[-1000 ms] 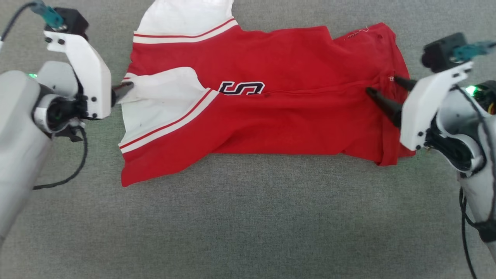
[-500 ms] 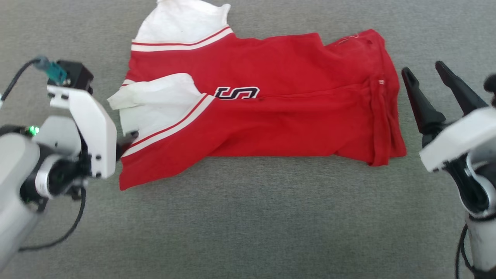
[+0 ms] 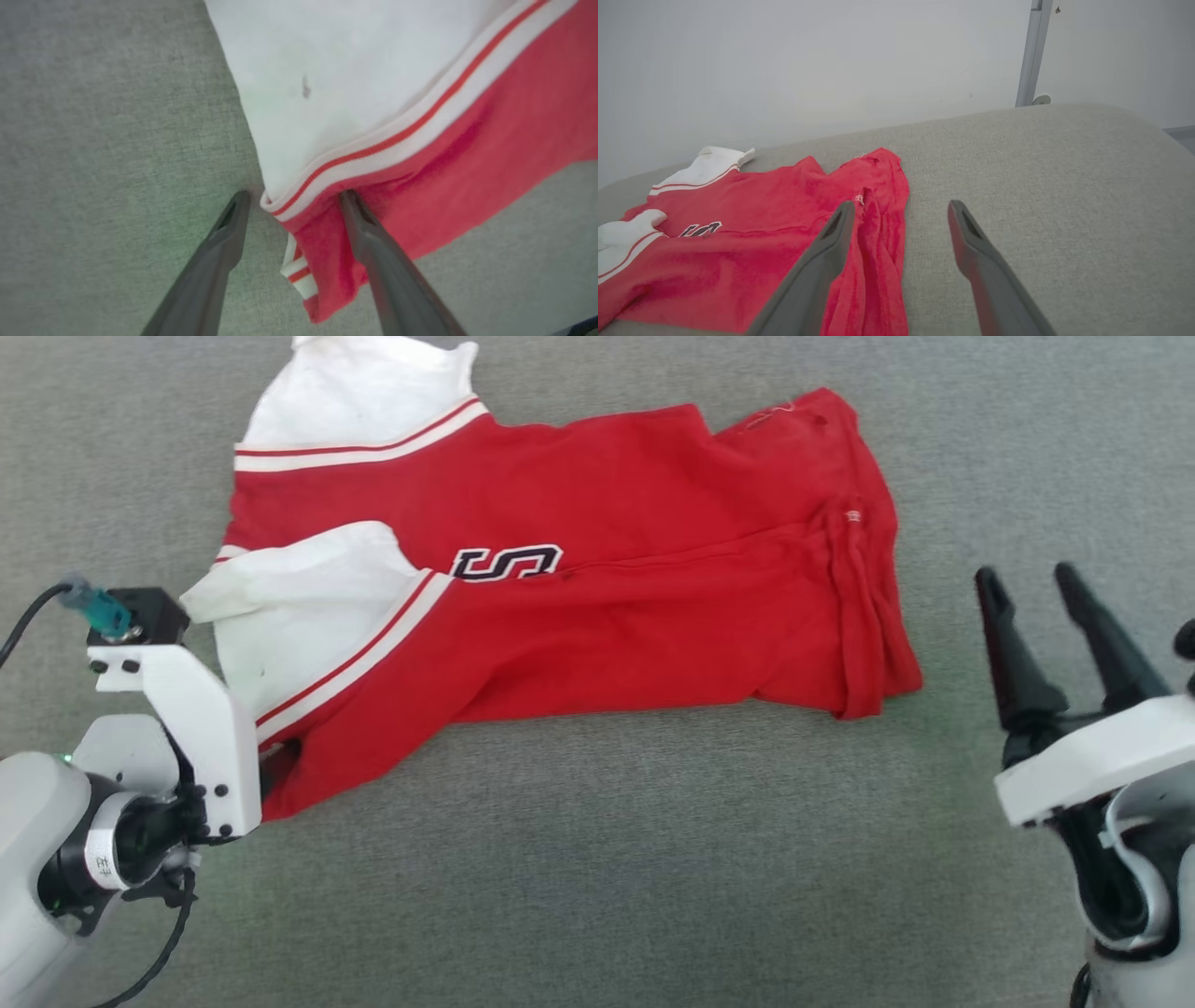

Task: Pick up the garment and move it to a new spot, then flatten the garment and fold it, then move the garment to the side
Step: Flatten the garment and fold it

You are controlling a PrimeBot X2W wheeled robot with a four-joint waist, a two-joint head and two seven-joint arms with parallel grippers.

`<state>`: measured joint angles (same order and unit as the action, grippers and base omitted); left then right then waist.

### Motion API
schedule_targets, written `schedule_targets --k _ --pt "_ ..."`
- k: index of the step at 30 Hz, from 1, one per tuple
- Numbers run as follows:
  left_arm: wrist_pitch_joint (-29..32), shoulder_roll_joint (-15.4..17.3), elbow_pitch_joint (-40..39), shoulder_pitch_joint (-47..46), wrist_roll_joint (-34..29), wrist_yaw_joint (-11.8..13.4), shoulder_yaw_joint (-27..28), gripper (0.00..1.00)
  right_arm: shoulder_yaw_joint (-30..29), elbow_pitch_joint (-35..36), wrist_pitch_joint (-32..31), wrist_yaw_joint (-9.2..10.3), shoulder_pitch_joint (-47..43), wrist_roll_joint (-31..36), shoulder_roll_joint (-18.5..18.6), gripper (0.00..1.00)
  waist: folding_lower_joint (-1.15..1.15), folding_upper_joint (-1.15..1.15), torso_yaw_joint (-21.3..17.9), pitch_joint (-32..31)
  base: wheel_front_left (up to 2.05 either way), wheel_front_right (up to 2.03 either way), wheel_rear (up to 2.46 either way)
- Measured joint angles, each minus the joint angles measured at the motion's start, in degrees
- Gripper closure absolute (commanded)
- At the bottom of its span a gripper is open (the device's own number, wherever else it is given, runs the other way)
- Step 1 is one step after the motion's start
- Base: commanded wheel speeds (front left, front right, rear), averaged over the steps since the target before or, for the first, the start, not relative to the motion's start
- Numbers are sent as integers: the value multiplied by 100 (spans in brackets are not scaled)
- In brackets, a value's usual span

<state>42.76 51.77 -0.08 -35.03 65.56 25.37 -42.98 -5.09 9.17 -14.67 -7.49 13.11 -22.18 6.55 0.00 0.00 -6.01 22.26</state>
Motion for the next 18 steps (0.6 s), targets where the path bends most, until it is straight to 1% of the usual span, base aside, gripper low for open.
schedule_targets --k 5,6,7,13,18 --pt "-43 -203 466 39 245 -37 93 0 114 -110 -307 0 -146 -71 41 0 0 0 -97 12 0 0 0" --pt "-22 -265 547 39 336 -43 133 3 138 -144 -398 0 -159 -102 77 0 0 0 -95 9 0 0 0" --pt "-5 -304 615 39 402 -56 176 100 146 -169 -485 0 -174 -134 94 0 0 0 -91 5 0 0 0" --pt "19 -417 744 34 500 -93 180 100 252 -363 -1225 0 -179 -342 294 0 0 0 -12 -29 0 0 0" --pt "-2 -516 702 4 450 -145 132 100 261 -637 -1935 0 94 -421 400 0 0 0 127 -29 0 0 0"
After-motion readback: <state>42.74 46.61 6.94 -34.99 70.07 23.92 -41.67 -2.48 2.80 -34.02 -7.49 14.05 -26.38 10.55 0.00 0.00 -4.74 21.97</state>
